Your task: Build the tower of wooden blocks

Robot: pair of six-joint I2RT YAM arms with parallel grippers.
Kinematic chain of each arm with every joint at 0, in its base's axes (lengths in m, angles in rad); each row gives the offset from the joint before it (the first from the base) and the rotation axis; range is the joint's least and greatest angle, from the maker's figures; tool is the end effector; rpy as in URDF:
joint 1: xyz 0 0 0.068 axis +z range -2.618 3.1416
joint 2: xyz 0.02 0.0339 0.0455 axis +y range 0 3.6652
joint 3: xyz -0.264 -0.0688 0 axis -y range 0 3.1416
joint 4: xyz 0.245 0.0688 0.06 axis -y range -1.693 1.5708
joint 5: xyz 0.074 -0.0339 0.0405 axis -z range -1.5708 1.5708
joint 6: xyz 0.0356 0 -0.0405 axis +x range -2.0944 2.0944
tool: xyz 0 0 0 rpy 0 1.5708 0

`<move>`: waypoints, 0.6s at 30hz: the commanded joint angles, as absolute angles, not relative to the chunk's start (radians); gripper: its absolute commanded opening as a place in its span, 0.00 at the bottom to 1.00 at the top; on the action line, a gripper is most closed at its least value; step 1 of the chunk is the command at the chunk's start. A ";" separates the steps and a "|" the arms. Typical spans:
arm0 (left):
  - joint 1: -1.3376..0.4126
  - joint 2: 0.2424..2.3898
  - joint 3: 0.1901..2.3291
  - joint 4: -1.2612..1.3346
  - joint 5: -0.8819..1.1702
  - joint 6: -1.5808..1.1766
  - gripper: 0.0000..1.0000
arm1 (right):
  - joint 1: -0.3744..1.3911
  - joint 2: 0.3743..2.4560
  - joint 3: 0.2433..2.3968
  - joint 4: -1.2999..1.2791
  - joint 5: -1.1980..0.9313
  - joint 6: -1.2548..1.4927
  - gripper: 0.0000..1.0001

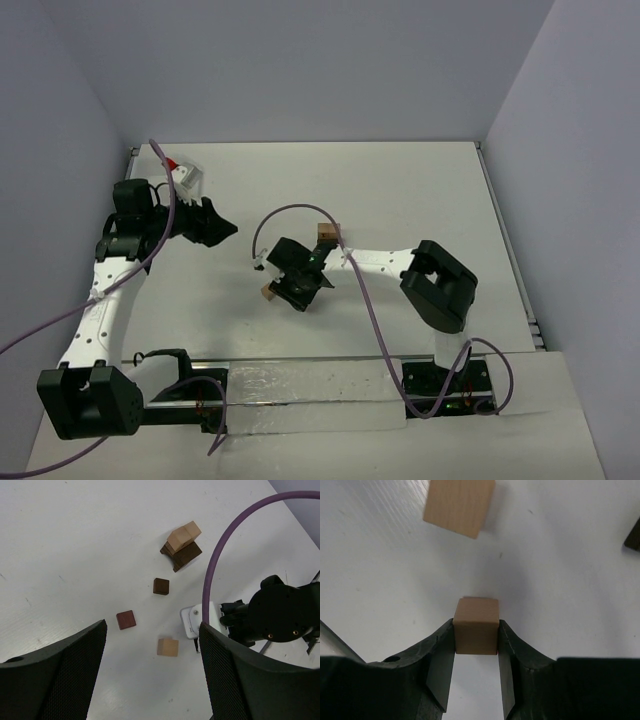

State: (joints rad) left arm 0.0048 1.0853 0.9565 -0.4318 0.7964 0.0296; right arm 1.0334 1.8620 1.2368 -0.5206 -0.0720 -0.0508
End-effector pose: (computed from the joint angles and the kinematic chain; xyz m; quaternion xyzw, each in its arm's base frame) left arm 0.2314 -0.0243 0.3224 0.1976 0.8043 -0.3316 0.4518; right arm 0.1896 0.3232 0.1719 -0.5105 0.8329 0.1305 0.1692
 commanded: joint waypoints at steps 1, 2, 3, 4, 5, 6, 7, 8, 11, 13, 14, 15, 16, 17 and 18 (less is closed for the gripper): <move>0.039 1.100 1.005 -0.384 0.839 0.019 0.80 | 1.066 1.918 1.351 -0.506 -0.083 -0.062 0.24; 0.042 1.102 1.006 -0.379 0.839 0.016 0.80 | 1.069 1.937 1.368 -0.514 -0.086 -0.055 0.23; 0.045 1.103 1.006 -0.379 0.840 0.014 0.80 | 1.069 1.940 1.382 -0.514 -0.086 -0.052 0.22; 0.051 1.108 1.006 -0.376 0.844 0.012 0.80 | 1.071 1.965 1.408 -0.520 -0.084 -0.046 0.22; 0.054 1.109 1.008 -0.374 0.847 0.012 0.80 | 1.072 1.974 1.419 -0.522 -0.081 -0.044 0.22; 0.058 1.111 1.008 -0.373 0.848 0.011 0.80 | 1.071 1.982 1.431 -0.526 -0.078 -0.040 0.22; 0.060 1.111 1.008 -0.373 0.848 0.011 0.80 | 1.071 1.988 1.442 -0.528 -0.072 -0.035 0.22; 0.066 1.114 1.008 -0.371 0.847 0.011 0.80 | 1.072 1.994 1.460 -0.531 -0.065 -0.034 0.23; 0.076 1.115 1.002 -0.367 0.854 0.011 0.80 | 1.072 2.025 1.493 -0.552 -0.067 -0.022 0.23; 0.082 1.118 0.999 -0.363 0.858 0.011 0.80 | 1.073 2.040 1.516 -0.562 -0.071 -0.010 0.24; 0.084 1.118 0.999 -0.361 0.859 0.011 0.80 | 1.074 2.051 1.526 -0.572 -0.072 -0.005 0.24; 0.085 1.118 0.998 -0.360 0.859 0.010 0.80 | 1.074 2.053 1.531 -0.577 -0.072 -0.004 0.25; 0.086 1.119 0.997 -0.357 0.860 0.010 0.80 | 1.073 2.059 1.544 -0.581 -0.071 -0.002 0.26; 0.087 1.120 0.996 -0.357 0.862 0.011 0.80 | 1.072 2.065 1.551 -0.584 -0.066 -0.002 0.28; 0.092 1.118 0.994 -0.359 0.864 0.012 0.80 | 1.074 2.071 1.554 -0.586 -0.066 -0.002 0.29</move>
State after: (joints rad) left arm 0.0784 1.1152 0.9581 -0.4061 0.8249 0.0109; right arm 1.0691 2.0433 1.4997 -0.5613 -0.0723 -0.0193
